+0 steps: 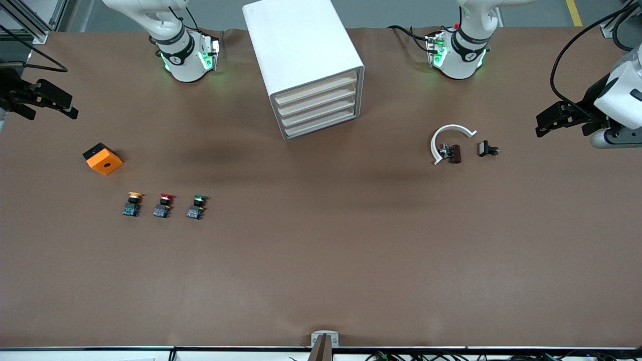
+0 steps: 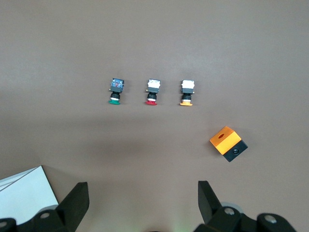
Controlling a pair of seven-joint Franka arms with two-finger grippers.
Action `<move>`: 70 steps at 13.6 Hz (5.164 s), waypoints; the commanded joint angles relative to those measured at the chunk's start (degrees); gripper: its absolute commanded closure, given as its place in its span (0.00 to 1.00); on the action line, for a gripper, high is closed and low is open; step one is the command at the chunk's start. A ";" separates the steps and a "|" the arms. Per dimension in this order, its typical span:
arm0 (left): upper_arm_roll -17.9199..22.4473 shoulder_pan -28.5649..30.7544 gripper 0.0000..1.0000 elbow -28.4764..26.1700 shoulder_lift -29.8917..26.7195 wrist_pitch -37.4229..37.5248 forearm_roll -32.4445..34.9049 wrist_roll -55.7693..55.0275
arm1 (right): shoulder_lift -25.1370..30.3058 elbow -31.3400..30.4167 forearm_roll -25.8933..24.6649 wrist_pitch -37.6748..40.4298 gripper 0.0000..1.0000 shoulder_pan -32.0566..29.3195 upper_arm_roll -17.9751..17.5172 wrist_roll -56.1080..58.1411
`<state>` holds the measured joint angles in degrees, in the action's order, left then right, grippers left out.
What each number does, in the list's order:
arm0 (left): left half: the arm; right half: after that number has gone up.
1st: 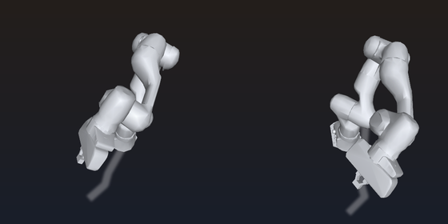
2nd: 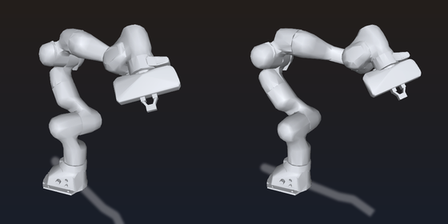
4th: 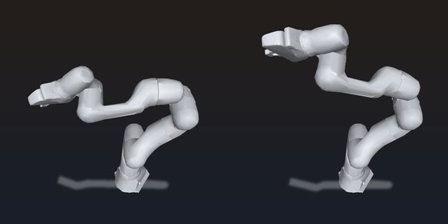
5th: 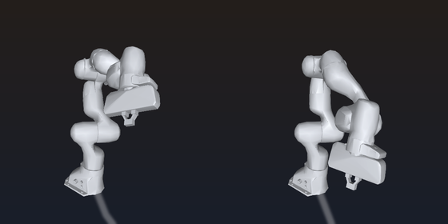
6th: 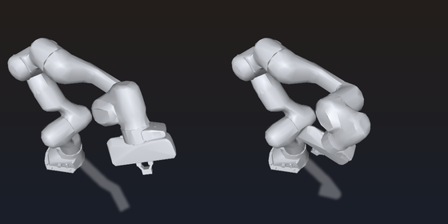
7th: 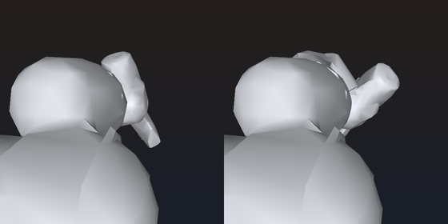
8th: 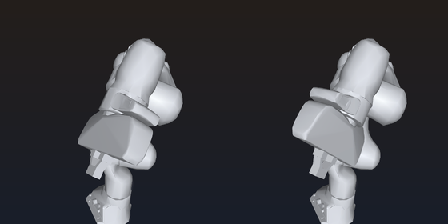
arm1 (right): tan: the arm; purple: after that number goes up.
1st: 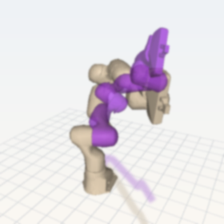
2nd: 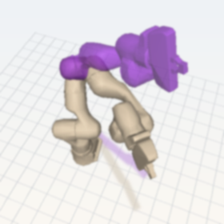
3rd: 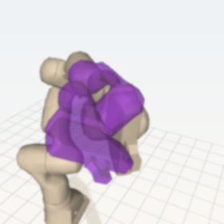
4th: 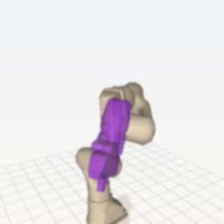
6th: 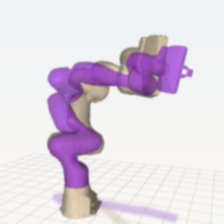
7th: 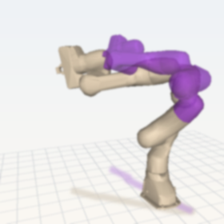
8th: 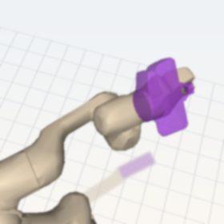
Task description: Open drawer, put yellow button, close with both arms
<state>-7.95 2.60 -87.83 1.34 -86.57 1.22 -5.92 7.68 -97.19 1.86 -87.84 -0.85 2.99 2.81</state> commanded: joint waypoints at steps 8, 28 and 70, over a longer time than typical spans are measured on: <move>-0.23 -0.14 0.00 -0.05 1.99 2.73 -1.83 -0.22 | 1.20 -0.64 -0.98 0.30 0.00 -0.30 0.17 -0.35; -0.31 -25.10 0.00 1.26 29.24 -0.61 -16.76 -103.12 | 1.37 -0.64 -0.89 0.74 0.00 -0.38 0.44 0.62; -0.31 -35.47 0.73 4.42 42.16 9.32 -53.61 -134.96 | -37.21 -19.53 -0.98 -59.82 0.00 -6.27 0.61 -3.86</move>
<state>-8.67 -32.30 -84.16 42.88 -78.28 -51.16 -139.50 -30.19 -115.50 1.13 -146.69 -7.43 3.62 0.44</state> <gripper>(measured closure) 0.652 0.000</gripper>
